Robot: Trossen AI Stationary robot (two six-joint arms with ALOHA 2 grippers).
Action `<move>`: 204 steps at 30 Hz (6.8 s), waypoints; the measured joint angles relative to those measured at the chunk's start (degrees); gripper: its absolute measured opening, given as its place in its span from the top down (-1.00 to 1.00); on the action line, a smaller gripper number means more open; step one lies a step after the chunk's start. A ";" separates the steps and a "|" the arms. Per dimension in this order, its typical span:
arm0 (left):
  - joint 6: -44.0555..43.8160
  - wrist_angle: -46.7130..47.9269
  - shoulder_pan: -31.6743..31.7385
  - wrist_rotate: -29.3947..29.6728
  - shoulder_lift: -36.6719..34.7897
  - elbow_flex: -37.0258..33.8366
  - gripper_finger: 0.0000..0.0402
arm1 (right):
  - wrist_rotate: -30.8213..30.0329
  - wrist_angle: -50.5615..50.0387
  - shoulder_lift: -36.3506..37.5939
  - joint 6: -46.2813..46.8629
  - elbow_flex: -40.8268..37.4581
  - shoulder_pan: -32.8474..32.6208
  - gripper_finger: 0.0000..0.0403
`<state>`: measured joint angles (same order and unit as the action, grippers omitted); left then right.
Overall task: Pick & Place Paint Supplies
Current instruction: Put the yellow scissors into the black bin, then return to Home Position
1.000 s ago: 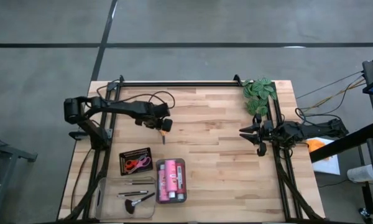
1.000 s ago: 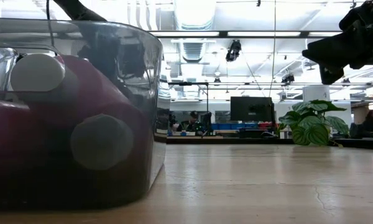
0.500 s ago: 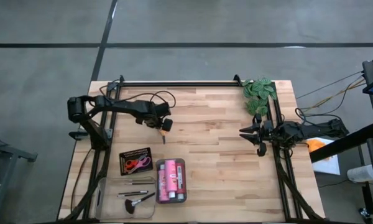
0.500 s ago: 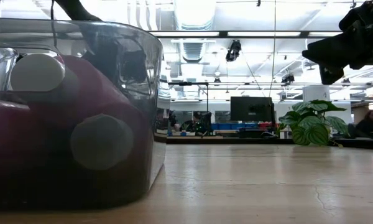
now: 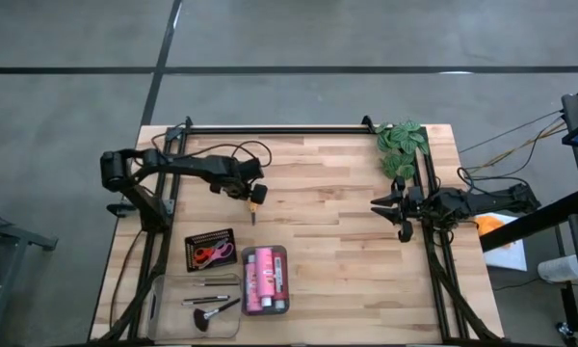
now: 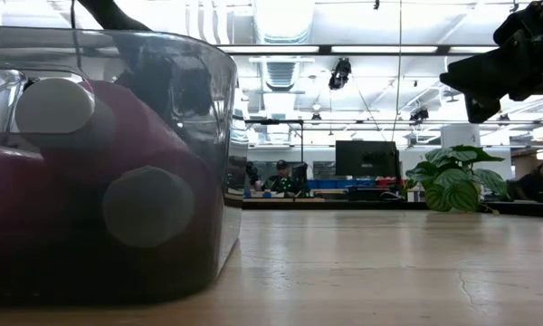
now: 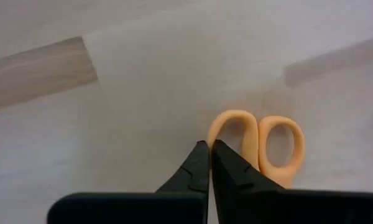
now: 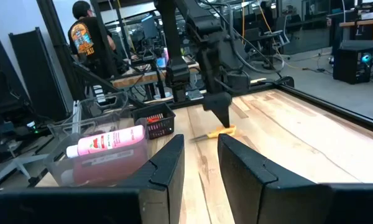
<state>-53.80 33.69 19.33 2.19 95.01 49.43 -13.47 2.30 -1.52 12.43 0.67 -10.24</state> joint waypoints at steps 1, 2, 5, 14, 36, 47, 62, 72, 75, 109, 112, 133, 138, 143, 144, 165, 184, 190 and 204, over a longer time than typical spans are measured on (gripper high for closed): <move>0.00 0.33 0.03 -0.08 -0.97 0.00 1.00 | 0.00 0.00 0.00 0.00 0.00 0.00 0.53; -0.05 0.87 0.10 -0.23 -2.17 0.00 1.00 | 0.00 0.00 0.00 0.00 0.00 0.00 0.53; -0.22 2.70 0.35 -0.23 -5.90 0.00 1.00 | 0.00 0.00 0.00 0.00 -0.01 -0.01 0.53; -0.18 9.58 0.15 -3.58 -21.93 0.07 1.00 | -0.06 -0.01 -0.11 0.00 -0.02 0.00 0.53; 30.22 28.98 -20.29 -5.76 -36.09 0.04 1.00 | -0.04 0.00 -0.13 0.00 -0.02 0.00 0.53; 33.03 21.49 -29.35 0.22 -28.51 -3.80 1.00 | -0.02 0.00 -0.13 0.00 -0.02 0.00 0.53; 32.38 11.53 -29.79 -0.81 -25.27 -12.30 0.95 | -0.02 0.00 -0.13 0.00 -0.02 0.00 0.53; 30.89 11.12 -29.78 -1.81 -25.56 -12.39 0.62 | -0.02 -0.01 -0.13 0.00 -0.02 0.00 0.53; 29.87 11.13 -29.77 -2.18 -25.56 -12.25 0.60 | -0.02 0.00 -0.13 0.00 -0.02 0.00 0.53; 39.06 -17.39 -29.75 2.81 -59.20 -17.97 0.99 | -0.02 -0.01 -0.13 0.00 -0.02 -0.02 0.53; 40.63 -21.00 -29.75 2.80 -64.13 -20.46 1.00 | -0.02 0.00 -0.13 0.00 -0.02 -0.01 0.53; 52.38 -29.84 -29.79 -0.94 -95.00 -34.22 1.00 | -0.04 0.02 -0.13 0.00 -0.02 0.00 0.53; 53.73 -32.17 -29.76 -1.87 -94.68 -36.78 1.00 | 0.11 0.08 -0.13 0.00 -0.04 0.00 0.53; 54.02 -36.51 -29.79 -2.54 -95.04 -41.70 1.00 | 0.00 0.00 -0.52 0.01 -0.04 0.00 0.53; 54.01 -37.51 -29.79 -3.06 -95.02 -42.91 1.00 | 0.02 0.00 -0.59 0.00 -0.04 0.00 0.53; 50.38 -34.97 -29.75 -5.01 -94.68 -49.24 1.00 | 0.00 0.00 -0.52 0.00 -0.04 0.00 0.53; 50.45 -35.12 -29.75 -4.97 -94.52 -49.29 1.00 | 0.00 -0.02 -0.52 0.00 -0.04 0.00 0.53; 50.53 -35.12 -29.75 -4.97 -94.52 -49.31 1.00 | 0.00 -0.02 -0.52 0.00 -0.04 0.00 0.53; 50.53 -35.14 -29.75 -4.97 -94.52 -49.33 1.00 | 0.00 -0.02 -0.52 0.00 -0.04 0.00 0.53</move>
<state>-3.27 -1.45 -10.41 -2.79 0.49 0.10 -13.47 2.28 -2.04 12.43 0.62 -10.24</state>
